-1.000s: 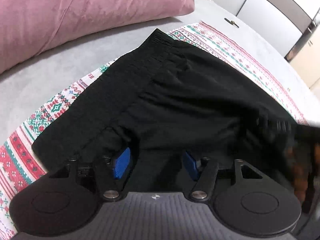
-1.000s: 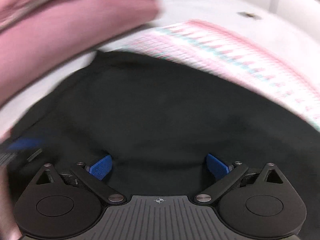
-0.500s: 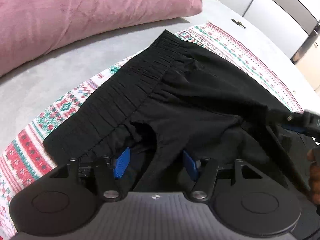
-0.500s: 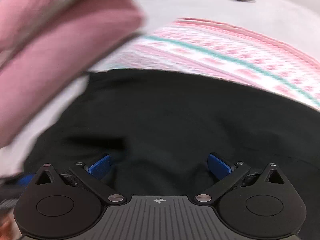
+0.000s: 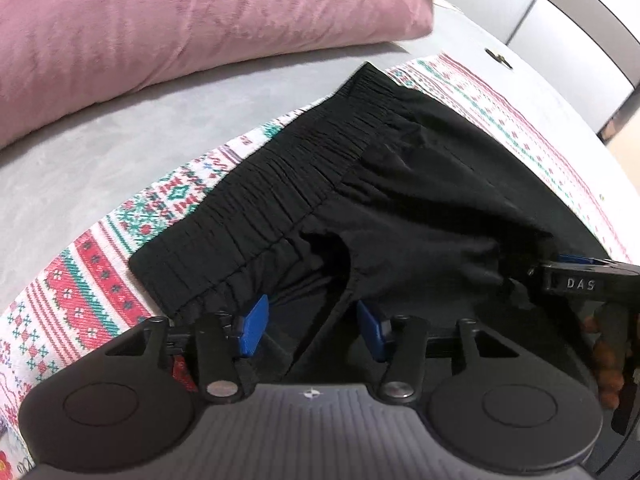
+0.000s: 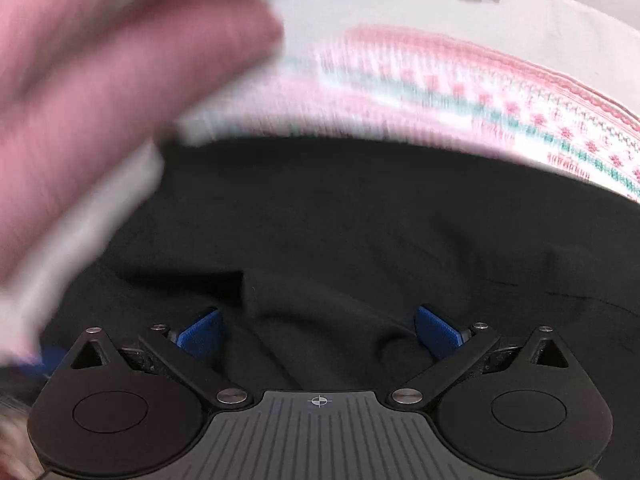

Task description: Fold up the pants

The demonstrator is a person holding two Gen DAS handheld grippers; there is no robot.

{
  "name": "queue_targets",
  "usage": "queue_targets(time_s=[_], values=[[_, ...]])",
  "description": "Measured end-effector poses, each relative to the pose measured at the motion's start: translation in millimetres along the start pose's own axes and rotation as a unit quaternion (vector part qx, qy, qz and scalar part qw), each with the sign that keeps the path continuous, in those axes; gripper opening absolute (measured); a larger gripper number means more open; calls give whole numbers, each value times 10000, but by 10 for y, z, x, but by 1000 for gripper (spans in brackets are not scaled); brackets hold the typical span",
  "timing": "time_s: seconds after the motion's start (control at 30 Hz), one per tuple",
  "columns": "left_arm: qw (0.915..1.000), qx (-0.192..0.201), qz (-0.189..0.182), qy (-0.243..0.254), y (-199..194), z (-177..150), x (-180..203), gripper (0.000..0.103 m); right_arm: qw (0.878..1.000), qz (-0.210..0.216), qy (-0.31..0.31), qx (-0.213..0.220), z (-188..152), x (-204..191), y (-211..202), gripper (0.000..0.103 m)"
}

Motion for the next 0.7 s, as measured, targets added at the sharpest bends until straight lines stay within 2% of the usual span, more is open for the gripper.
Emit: queue_targets(time_s=[0.07, 0.13, 0.2, 0.23, 0.3, 0.37, 0.5, 0.63, 0.7], values=[[10000, 29, -13, -86, -27, 19, -25, 79, 9997, -171, -168, 67, 78, -89, -59, 103], [9986, 69, -326, -399, -85, 31, -73, 79, 9991, 181, 37, 381, 198, -92, -214, 103], [9962, 111, -704, -501, -145, 68, -75, 79, 9970, 507, 175, 564, 353, -109, -313, 103], [9958, 177, -750, -485, -174, 91, -62, 79, 9964, 524, 97, 654, 429, -128, -359, 103], [9961, 309, -740, -358, -216, 130, -16, 79, 9963, 230, -143, 814, 557, -153, -392, 103], [9964, 230, -758, -292, -185, 142, 20, 79, 9967, -2, -286, 757, 717, -157, -317, 103], [9989, -56, -287, -368, -1, 144, -47, 79, 9959, -5, -648, 630, 939, -232, -88, 99], [9995, -75, -191, -242, 55, 127, -40, 79, 9861, -335, -1552, 481, 1033, -490, 185, 87], [9996, -74, -159, -211, 75, 128, -20, 79, 9822, -440, -1781, 400, 1056, -556, 325, 74]])
Point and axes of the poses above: each gripper's, at about its wrist camera, not at the fingertips, and y roughly the way its jaws point, x to its right, z to its top, the point moved 3 cm from there along y, roughly the way its jaws point, and after that the axes turned 3 degrees about -x, right-handed, at the moved point
